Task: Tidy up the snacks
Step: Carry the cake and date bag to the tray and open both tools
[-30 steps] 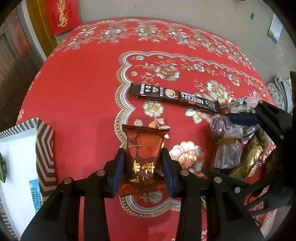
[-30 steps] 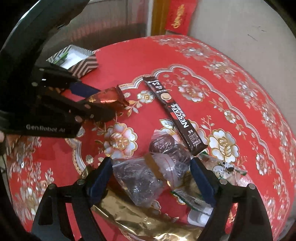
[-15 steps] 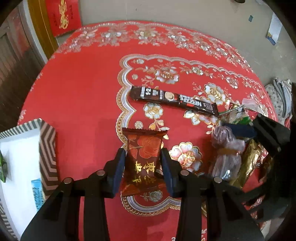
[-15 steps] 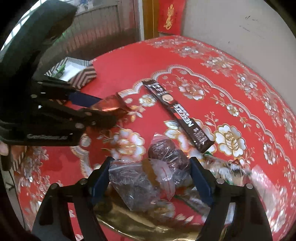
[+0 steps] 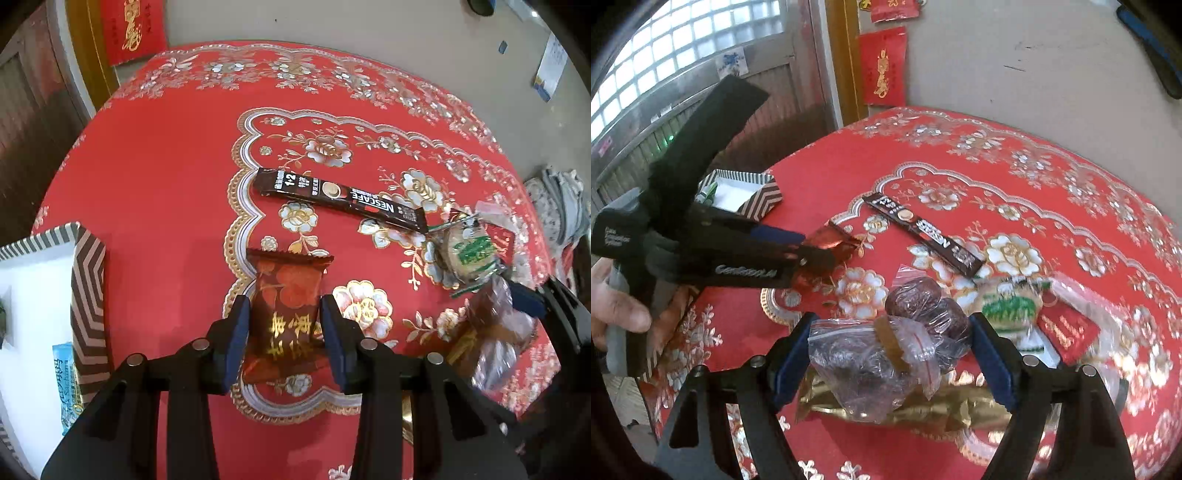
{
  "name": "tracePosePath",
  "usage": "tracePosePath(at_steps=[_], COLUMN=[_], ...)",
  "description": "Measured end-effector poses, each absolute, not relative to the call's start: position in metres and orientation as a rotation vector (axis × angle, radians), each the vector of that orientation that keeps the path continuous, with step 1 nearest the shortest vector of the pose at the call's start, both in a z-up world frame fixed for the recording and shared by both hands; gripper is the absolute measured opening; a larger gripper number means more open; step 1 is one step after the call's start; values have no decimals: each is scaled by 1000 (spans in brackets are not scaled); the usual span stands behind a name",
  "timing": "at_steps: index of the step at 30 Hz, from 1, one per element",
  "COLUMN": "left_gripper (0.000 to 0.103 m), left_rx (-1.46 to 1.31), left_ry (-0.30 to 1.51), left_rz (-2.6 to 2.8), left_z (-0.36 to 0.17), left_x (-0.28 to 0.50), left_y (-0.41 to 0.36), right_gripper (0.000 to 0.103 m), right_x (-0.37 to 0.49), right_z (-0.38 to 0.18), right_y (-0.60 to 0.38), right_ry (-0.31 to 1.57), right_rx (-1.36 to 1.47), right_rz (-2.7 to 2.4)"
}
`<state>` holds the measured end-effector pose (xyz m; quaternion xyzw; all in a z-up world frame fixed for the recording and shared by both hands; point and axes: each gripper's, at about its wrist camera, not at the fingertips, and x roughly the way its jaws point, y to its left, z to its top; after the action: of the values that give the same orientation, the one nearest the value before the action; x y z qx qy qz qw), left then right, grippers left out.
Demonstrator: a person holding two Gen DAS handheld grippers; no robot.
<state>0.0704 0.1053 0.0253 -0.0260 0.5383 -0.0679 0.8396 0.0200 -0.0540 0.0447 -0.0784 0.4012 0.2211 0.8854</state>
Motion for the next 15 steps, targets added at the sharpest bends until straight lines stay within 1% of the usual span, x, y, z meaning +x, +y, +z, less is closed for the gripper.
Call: tracePosePath(at_steps=[4, 6, 15], left_gripper=[37, 32, 32], left_rx=[-33, -19, -3], left_ry=[1140, 1135, 1074], left_rz=[-138, -144, -135], left_z=[21, 22, 42], left_x=[73, 72, 43], left_y=[100, 99, 116], right_gripper=[82, 82, 82], right_x=[12, 7, -9], right_z=[44, 46, 57], right_y=[-59, -62, -52], right_ry=[833, 818, 772], right_rx=[-125, -105, -54], right_rz=[451, 451, 471])
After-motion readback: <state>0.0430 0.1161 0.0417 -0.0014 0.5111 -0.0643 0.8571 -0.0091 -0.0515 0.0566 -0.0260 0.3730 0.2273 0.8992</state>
